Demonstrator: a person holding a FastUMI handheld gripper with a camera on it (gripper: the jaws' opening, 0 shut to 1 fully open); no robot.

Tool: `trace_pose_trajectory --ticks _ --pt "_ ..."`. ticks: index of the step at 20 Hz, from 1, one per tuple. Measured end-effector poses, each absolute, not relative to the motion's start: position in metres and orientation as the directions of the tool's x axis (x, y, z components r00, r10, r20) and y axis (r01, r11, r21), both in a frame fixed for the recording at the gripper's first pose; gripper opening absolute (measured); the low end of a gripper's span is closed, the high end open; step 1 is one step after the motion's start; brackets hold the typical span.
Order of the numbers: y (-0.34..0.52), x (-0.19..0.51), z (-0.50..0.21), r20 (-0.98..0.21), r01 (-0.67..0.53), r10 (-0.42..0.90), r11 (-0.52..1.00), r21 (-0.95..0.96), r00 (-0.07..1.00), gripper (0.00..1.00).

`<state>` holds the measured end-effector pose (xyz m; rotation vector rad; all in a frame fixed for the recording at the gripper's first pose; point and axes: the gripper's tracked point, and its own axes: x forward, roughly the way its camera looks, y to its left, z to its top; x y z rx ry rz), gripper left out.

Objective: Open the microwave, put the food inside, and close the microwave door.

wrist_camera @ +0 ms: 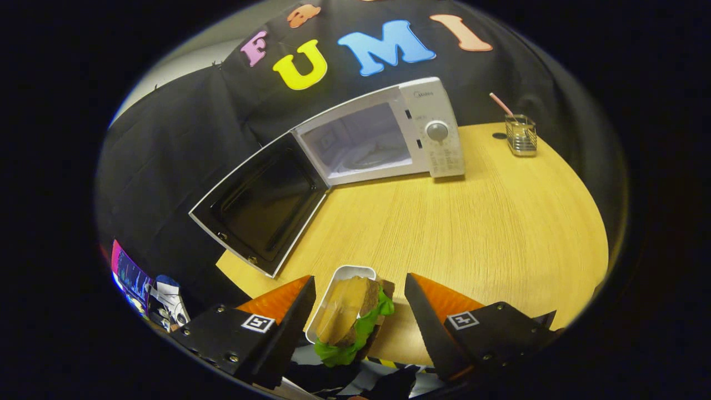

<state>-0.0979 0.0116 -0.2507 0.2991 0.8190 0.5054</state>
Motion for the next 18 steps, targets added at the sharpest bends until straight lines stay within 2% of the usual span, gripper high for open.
trace_pose_trajectory --ticks 4,5,6,13,18 --pt "0.013 -0.105 -0.266 -0.662 -0.291 0.546 0.837 0.464 0.513 0.96" --pt "0.014 -0.108 -0.269 -0.671 -0.286 0.547 0.836 0.468 0.5 0.92" --pt "0.015 -0.108 -0.27 -0.678 -0.281 0.548 0.836 0.472 0.491 0.8" --pt "0.027 -0.115 -0.262 -0.68 -0.22 0.586 0.805 0.551 0.441 0.31" --pt "0.029 -0.117 -0.238 -0.7 -0.248 0.536 0.843 0.478 0.472 0.31"
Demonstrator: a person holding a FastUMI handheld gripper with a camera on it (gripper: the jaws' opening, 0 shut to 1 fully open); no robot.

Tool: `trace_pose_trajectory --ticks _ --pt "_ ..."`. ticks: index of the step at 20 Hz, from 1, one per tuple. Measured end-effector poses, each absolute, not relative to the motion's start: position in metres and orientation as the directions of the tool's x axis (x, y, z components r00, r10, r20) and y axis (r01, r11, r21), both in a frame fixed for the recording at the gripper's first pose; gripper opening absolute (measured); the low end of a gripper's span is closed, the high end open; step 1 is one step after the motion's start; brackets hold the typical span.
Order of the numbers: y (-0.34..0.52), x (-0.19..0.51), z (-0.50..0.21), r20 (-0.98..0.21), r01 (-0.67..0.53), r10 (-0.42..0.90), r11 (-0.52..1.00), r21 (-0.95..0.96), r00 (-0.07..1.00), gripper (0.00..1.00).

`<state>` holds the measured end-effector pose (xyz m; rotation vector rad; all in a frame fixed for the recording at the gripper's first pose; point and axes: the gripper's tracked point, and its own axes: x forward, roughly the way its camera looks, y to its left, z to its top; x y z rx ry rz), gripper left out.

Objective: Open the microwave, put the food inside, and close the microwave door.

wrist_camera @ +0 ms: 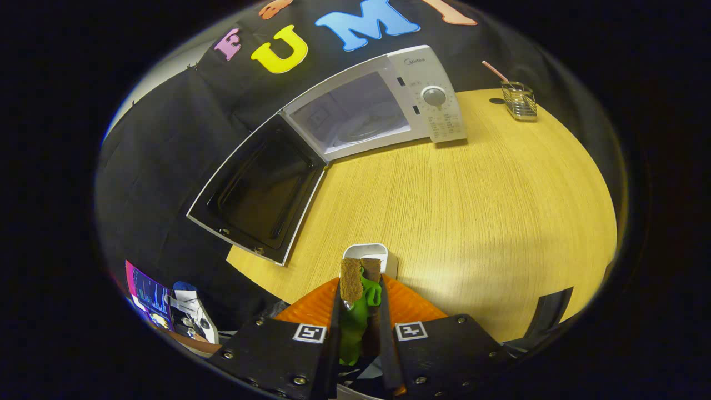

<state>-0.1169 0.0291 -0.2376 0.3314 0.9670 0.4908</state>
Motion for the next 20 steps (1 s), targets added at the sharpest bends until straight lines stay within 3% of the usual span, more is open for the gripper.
trace_pose_trajectory --ticks 20 --pt "0.123 0.001 -0.147 -0.503 -0.15 0.495 0.802 0.579 0.708 0.31"
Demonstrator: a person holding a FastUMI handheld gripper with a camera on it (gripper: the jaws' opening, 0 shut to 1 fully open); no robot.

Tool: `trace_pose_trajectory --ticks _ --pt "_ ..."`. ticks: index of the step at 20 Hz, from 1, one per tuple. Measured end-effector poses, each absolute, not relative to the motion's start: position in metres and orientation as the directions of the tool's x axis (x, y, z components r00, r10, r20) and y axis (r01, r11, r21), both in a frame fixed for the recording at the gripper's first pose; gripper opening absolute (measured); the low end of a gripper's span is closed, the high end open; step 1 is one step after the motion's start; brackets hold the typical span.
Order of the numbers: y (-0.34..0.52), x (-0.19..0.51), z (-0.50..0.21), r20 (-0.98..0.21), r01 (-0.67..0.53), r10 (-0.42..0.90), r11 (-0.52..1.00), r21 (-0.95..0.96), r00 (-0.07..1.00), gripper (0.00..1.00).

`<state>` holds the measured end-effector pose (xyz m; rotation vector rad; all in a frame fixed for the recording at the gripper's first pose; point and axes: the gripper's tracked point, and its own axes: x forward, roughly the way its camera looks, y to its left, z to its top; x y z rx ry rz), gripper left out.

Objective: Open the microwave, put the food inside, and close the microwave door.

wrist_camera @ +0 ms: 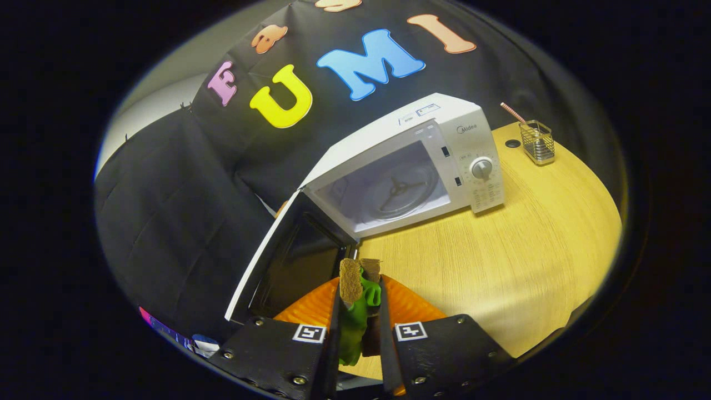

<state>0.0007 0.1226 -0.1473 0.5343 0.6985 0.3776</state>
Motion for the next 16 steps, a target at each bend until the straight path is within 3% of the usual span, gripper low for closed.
trace_pose_trajectory --ticks 16 --pt "0.164 0.14 -0.165 -0.325 -0.023 0.332 0.73 0.684 0.886 0.31"
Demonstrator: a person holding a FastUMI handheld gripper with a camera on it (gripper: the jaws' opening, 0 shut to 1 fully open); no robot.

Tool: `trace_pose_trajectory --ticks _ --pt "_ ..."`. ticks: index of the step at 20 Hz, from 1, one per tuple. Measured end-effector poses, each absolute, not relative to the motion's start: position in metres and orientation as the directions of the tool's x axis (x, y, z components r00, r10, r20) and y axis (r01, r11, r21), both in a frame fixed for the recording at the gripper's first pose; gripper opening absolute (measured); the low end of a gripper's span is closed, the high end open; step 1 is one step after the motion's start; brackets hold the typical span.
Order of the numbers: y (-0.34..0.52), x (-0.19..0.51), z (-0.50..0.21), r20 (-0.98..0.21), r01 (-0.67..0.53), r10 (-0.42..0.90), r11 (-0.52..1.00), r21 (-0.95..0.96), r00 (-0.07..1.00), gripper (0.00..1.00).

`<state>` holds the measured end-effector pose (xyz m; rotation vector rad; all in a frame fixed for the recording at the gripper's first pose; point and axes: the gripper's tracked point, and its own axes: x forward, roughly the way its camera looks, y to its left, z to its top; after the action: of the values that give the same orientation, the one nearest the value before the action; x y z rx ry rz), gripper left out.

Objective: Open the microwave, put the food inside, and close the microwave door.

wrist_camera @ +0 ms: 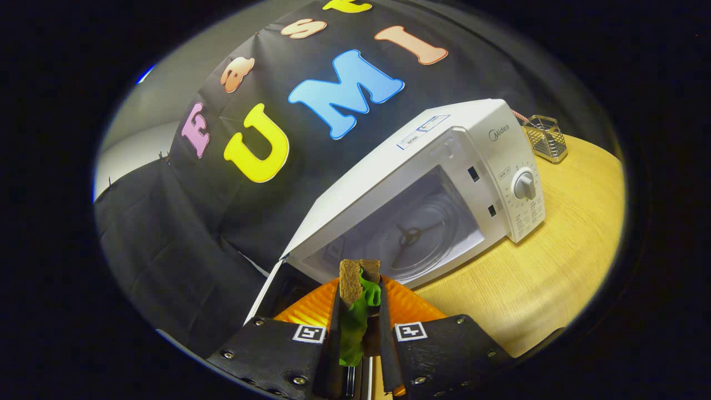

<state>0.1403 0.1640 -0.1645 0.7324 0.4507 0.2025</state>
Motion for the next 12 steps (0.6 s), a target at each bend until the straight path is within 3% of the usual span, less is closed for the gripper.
trace_pose_trajectory --ticks 12 --pt "0.17 0.235 -0.195 -0.197 0.022 0.187 0.669 0.743 0.962 0.31"
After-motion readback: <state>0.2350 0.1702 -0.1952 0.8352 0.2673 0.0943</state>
